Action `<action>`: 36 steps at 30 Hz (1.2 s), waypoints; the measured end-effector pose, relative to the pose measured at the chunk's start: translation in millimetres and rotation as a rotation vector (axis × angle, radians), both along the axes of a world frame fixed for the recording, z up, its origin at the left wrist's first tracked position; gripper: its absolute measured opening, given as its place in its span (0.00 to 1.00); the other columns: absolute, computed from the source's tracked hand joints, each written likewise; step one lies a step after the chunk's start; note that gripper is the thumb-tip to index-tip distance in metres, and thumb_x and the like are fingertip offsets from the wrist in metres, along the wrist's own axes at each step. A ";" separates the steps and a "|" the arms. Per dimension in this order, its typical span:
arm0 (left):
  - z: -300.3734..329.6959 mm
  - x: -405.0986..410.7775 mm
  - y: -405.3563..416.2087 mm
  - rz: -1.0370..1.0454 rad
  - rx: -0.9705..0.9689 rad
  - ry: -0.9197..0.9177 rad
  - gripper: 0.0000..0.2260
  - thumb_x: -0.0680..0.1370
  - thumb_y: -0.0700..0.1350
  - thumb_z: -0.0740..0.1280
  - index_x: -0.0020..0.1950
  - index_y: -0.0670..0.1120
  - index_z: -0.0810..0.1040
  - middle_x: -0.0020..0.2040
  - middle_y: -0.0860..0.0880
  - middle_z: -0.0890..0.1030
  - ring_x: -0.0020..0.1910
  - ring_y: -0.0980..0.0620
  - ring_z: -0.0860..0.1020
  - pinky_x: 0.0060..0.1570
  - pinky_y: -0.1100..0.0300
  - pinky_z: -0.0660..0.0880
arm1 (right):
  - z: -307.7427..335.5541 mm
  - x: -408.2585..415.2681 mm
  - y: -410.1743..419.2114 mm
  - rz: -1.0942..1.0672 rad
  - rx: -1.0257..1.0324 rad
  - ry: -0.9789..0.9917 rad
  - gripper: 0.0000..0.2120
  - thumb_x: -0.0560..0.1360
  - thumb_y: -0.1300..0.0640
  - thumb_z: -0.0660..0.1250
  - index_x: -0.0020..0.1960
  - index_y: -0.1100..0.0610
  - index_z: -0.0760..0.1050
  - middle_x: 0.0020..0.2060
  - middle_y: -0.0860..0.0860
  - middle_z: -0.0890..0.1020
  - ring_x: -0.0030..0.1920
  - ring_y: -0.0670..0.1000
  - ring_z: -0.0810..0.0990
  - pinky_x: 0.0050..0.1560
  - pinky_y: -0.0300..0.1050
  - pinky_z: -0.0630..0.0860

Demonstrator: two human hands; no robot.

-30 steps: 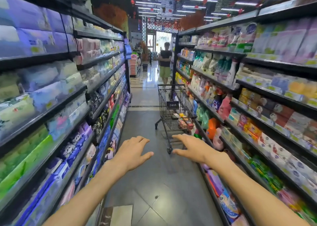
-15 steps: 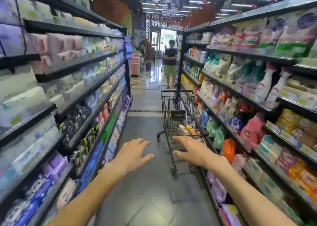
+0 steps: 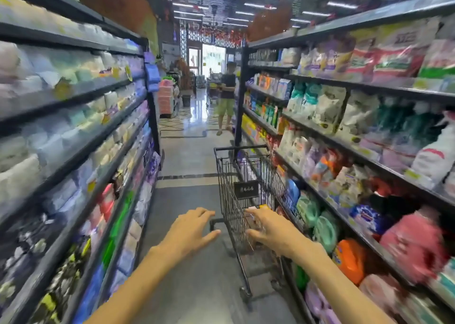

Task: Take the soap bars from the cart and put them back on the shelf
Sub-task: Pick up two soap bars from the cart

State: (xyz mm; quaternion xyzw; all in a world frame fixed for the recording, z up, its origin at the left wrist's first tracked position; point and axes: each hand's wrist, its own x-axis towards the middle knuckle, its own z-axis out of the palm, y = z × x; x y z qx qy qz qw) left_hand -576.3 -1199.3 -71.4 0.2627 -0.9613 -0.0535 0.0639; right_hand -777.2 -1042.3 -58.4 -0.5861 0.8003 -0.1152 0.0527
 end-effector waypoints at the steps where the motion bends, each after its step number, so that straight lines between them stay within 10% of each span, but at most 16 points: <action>1: 1.8 -18.6 -23.3 -0.017 0.000 0.002 0.43 0.71 0.74 0.42 0.77 0.52 0.65 0.74 0.51 0.70 0.70 0.48 0.71 0.65 0.50 0.71 | 2.4 -12.8 -17.5 -0.019 -0.011 -0.012 0.30 0.79 0.42 0.65 0.77 0.49 0.62 0.70 0.51 0.74 0.68 0.53 0.73 0.66 0.53 0.72; 8: -6.0 -135.4 -145.6 -0.169 0.029 0.035 0.28 0.81 0.64 0.58 0.77 0.52 0.65 0.74 0.51 0.70 0.71 0.50 0.71 0.66 0.53 0.70 | -10.5 -116.4 -122.2 -0.177 -0.048 -0.115 0.30 0.78 0.40 0.65 0.77 0.48 0.63 0.71 0.47 0.73 0.68 0.48 0.73 0.67 0.48 0.72; 21: -38.3 -411.0 -345.8 -0.418 0.048 -0.060 0.30 0.80 0.66 0.57 0.77 0.51 0.65 0.71 0.51 0.72 0.68 0.48 0.73 0.63 0.51 0.74 | -53.5 -346.5 -296.0 -0.388 -0.041 -0.195 0.31 0.77 0.40 0.66 0.77 0.46 0.62 0.71 0.48 0.73 0.69 0.52 0.73 0.66 0.54 0.73; 36: -127.1 -733.2 -373.3 -1.070 0.084 -0.262 0.27 0.80 0.63 0.59 0.76 0.51 0.66 0.70 0.49 0.72 0.69 0.44 0.72 0.62 0.48 0.72 | -116.0 -505.3 -287.4 -1.095 -0.032 -0.255 0.31 0.77 0.43 0.67 0.77 0.46 0.62 0.69 0.51 0.74 0.68 0.56 0.73 0.64 0.54 0.73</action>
